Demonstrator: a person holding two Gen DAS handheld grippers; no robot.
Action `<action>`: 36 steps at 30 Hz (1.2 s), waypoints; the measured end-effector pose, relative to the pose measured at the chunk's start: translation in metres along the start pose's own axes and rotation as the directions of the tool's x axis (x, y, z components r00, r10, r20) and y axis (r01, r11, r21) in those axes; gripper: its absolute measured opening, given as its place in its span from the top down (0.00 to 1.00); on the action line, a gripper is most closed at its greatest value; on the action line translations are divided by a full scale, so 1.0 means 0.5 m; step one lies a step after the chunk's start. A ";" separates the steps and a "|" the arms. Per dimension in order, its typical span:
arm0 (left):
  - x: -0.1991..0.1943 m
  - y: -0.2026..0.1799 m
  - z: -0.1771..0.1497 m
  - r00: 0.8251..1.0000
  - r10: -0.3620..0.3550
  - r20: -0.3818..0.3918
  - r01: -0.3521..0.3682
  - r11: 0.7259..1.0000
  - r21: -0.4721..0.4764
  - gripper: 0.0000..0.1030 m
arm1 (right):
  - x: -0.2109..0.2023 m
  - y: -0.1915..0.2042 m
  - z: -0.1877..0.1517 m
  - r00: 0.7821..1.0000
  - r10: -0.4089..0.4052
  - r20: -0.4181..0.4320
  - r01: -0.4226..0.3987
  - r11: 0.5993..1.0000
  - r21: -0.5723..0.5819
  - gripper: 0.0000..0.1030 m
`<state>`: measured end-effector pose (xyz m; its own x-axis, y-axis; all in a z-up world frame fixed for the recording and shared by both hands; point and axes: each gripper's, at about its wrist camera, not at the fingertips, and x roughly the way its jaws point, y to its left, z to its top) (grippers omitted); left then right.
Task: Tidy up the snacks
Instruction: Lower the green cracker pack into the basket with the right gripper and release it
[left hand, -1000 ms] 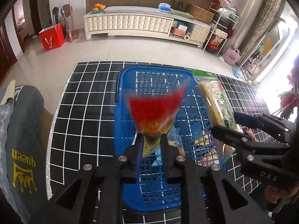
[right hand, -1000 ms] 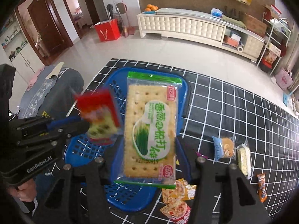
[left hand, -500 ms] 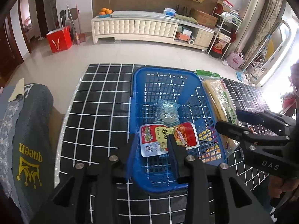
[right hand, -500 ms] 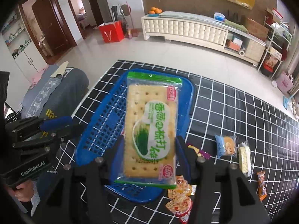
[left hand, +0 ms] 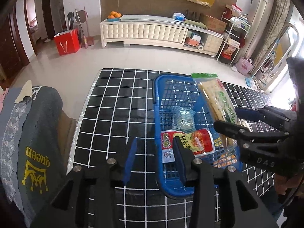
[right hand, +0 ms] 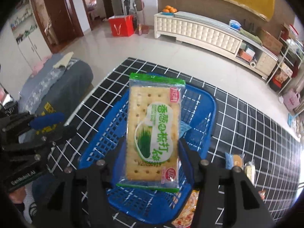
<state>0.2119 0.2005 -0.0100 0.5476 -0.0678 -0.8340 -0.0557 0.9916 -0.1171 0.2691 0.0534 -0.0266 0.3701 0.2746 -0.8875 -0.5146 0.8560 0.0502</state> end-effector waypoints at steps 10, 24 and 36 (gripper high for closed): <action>0.066 0.021 0.025 0.999 -0.030 -0.033 0.029 0.999 -0.023 0.65 | 0.104 -0.005 0.028 0.990 -0.084 -0.109 0.066 0.984 -0.164 0.44; 0.115 0.038 0.037 0.996 -0.050 -0.079 0.047 0.998 -0.043 0.65 | 0.191 0.011 0.033 0.968 -0.218 -0.123 0.138 0.874 -0.466 0.44; 0.112 0.023 0.030 0.994 -0.059 -0.096 0.056 0.998 -0.036 0.65 | 0.149 -0.003 0.033 0.958 -0.285 -0.022 0.242 0.849 -0.470 0.11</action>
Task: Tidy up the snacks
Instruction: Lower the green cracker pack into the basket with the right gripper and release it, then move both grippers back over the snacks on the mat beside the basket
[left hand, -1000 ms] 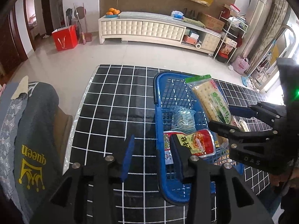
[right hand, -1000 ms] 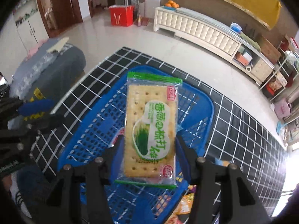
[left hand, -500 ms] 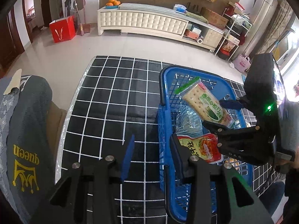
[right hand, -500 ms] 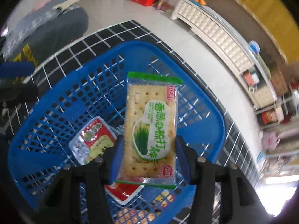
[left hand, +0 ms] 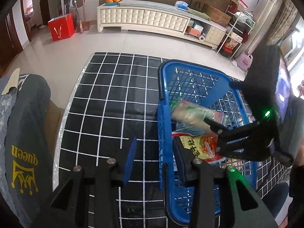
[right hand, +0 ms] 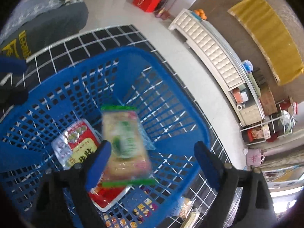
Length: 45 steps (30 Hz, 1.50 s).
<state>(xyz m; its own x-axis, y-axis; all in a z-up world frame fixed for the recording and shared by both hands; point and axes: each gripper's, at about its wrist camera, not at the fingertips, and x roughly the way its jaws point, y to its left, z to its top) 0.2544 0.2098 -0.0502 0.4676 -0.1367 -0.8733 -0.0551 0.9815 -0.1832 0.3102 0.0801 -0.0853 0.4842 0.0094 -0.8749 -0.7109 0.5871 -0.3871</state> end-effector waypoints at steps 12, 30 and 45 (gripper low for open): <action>-0.067 -0.076 -0.032 0.999 0.012 0.033 -0.014 0.998 0.062 0.65 | -0.133 -0.044 -0.074 0.998 0.032 0.062 -0.040 0.989 0.143 0.11; -0.152 -0.263 -0.083 0.993 -0.018 0.117 -0.006 0.979 0.203 0.33 | -0.248 -0.161 -0.290 0.991 0.048 0.121 -0.090 0.922 0.376 0.11; -0.076 -0.315 -0.249 0.993 -0.034 0.110 0.014 0.984 0.175 0.33 | -0.122 -0.089 -0.428 0.963 0.254 0.091 -0.268 0.876 0.401 0.11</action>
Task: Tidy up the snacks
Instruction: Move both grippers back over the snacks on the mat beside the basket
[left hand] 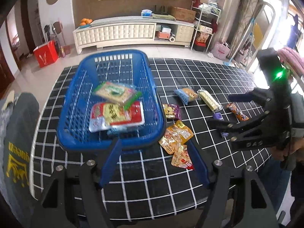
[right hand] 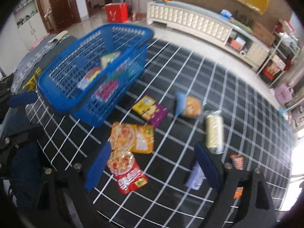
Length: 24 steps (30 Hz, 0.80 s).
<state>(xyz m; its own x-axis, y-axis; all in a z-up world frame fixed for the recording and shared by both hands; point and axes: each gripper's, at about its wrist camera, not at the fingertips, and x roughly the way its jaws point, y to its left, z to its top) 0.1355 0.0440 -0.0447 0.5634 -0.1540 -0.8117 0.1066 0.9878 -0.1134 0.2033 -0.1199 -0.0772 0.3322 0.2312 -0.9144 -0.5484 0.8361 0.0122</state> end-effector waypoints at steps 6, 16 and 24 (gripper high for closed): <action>0.023 0.013 -0.058 0.999 0.045 0.008 -0.045 0.997 -0.063 0.33 | 0.083 0.014 -0.022 0.995 0.068 -0.069 -0.066 0.997 0.031 0.11; 0.069 0.044 -0.092 0.995 0.102 -0.016 -0.103 0.988 -0.115 0.33 | 0.208 0.023 0.007 0.978 0.111 -0.174 -0.096 0.991 0.092 0.11; 0.098 0.070 -0.121 0.996 0.074 -0.043 -0.081 0.981 -0.176 0.33 | 0.246 0.049 0.009 0.979 0.063 -0.193 -0.060 0.998 0.020 0.11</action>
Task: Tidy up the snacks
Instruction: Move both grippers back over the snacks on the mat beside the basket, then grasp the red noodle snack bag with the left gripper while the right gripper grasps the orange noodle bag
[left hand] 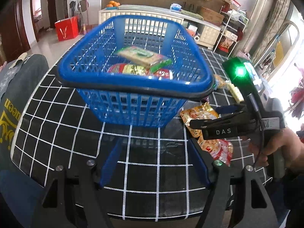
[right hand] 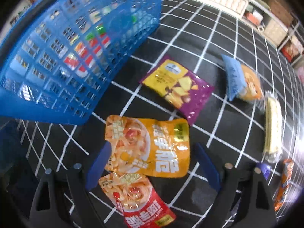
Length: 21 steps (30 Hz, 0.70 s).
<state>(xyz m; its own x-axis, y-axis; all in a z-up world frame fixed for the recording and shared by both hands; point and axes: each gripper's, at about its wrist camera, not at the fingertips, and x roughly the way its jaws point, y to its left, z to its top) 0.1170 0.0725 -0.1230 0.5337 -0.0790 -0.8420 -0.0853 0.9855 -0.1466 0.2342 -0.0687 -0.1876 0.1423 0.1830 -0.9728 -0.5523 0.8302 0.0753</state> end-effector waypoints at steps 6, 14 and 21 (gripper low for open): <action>0.009 0.005 -0.003 1.000 -0.001 -0.012 0.001 1.000 -0.005 0.33 | -0.006 0.034 -0.016 0.999 -0.032 0.032 0.035 0.996 -0.079 0.22; 0.001 -0.001 -0.009 1.000 -0.011 -0.010 0.011 1.000 0.002 0.33 | -0.037 0.025 -0.039 0.999 -0.005 0.051 0.010 0.994 -0.106 0.63; -0.002 -0.014 -0.012 1.000 -0.012 -0.014 0.012 1.000 0.020 0.33 | -0.049 0.056 -0.077 0.996 0.021 0.084 -0.013 0.995 -0.103 0.75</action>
<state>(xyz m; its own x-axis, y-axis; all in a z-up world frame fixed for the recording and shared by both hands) 0.1121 0.0648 -0.1240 0.5233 -0.0930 -0.8471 -0.0615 0.9873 -0.1464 0.1840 -0.0702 -0.1703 0.1993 0.2443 -0.9490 -0.6359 0.7691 0.0645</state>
